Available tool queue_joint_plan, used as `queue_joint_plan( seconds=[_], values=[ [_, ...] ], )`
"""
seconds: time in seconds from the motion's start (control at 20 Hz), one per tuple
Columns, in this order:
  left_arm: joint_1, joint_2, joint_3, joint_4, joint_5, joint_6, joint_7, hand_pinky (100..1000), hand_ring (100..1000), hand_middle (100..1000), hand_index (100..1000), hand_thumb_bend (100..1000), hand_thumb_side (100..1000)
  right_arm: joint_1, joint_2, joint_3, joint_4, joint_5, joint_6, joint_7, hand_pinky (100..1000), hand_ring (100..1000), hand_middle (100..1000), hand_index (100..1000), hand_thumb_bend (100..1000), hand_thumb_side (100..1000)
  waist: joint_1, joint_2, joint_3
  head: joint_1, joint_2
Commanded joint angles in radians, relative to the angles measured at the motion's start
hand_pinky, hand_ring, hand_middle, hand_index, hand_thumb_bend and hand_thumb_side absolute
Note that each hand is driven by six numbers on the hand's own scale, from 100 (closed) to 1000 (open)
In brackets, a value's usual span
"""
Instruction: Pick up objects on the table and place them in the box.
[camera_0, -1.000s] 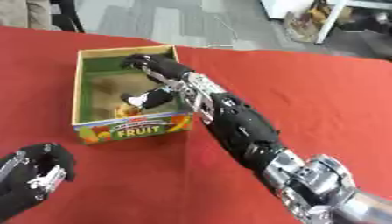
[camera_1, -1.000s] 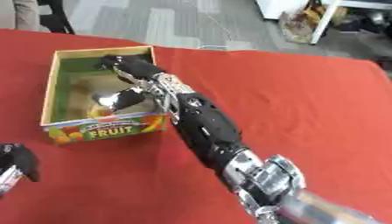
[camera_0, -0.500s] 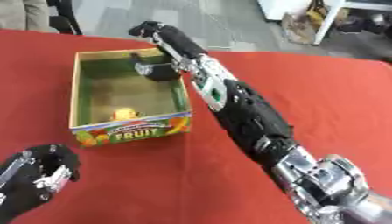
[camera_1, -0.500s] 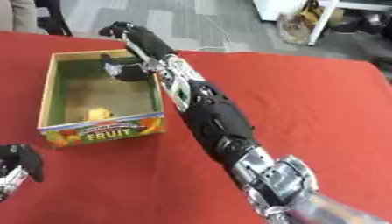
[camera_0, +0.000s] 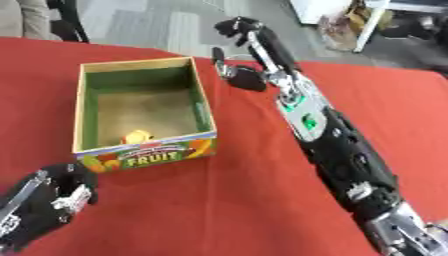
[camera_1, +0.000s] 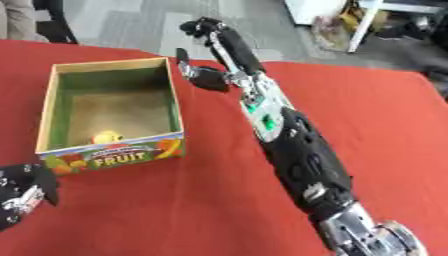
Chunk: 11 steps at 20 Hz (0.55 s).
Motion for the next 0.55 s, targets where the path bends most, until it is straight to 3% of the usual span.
queue_joint_plan(
  seconds=[0.05, 0.3, 0.55],
  values=[
    [-0.002, 0.019, 0.022, -0.024, -0.002, 0.000, 0.020, 504, 477, 488, 518, 145, 361, 0.039, -0.025, -0.056, -0.089, -0.057, 0.047, -0.013, 610, 719, 667, 801, 100, 452, 0.008, -0.011, -0.010, 0.017, -0.016],
    [0.002, 0.019, 0.032, -0.027, -0.001, 0.000, 0.034, 504, 477, 488, 518, 144, 361, 0.173, 0.008, -0.157, -0.142, -0.140, 0.129, -0.010, 594, 698, 643, 777, 100, 490, 0.013, -0.009, -0.023, 0.026, -0.021],
    [0.005, 0.019, 0.036, -0.028, 0.000, 0.001, 0.040, 504, 477, 487, 517, 139, 360, 0.274, 0.035, -0.185, -0.227, -0.231, 0.220, -0.006, 584, 685, 626, 759, 100, 500, 0.013, -0.010, -0.029, 0.031, -0.021]
  ],
)
